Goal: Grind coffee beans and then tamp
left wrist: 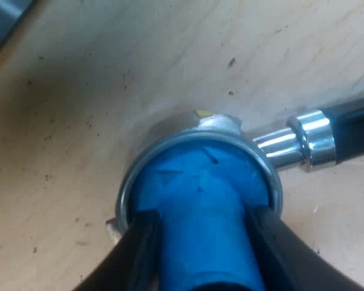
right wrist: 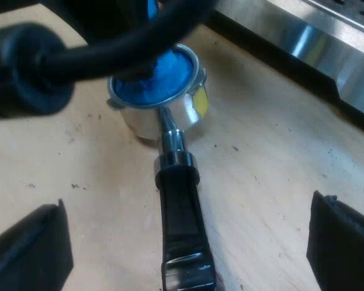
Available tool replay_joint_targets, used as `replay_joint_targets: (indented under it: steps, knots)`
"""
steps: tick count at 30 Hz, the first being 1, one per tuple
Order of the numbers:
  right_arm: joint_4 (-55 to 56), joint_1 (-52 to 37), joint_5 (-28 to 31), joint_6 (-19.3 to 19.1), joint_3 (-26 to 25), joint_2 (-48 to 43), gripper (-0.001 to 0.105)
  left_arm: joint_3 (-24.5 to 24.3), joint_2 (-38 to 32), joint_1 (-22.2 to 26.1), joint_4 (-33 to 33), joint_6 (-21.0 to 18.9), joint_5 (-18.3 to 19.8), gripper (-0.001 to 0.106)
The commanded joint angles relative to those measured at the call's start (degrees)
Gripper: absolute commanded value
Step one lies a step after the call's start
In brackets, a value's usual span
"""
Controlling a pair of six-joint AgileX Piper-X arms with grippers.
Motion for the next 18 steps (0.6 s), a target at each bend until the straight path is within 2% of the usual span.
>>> replay_joint_targets:
  steps: [1, 9, 18]
  knots:
    - [-0.4, -0.2, 0.0, -0.5, -0.1, -0.4, 0.080, 2.6, 1.6, -0.2, 2.3, 0.2, -1.0, 0.000]
    - [-0.4, -0.2, 0.0, 0.9, -0.1, -0.4, 0.080, 6.9, 1.6, -0.2, 0.3, 0.2, -1.0, 0.000]
    - [-0.4, -0.2, 0.0, 0.7, -0.1, -0.4, 0.080, 6.4, 1.6, -0.2, 0.2, 0.2, 0.8, 0.000]
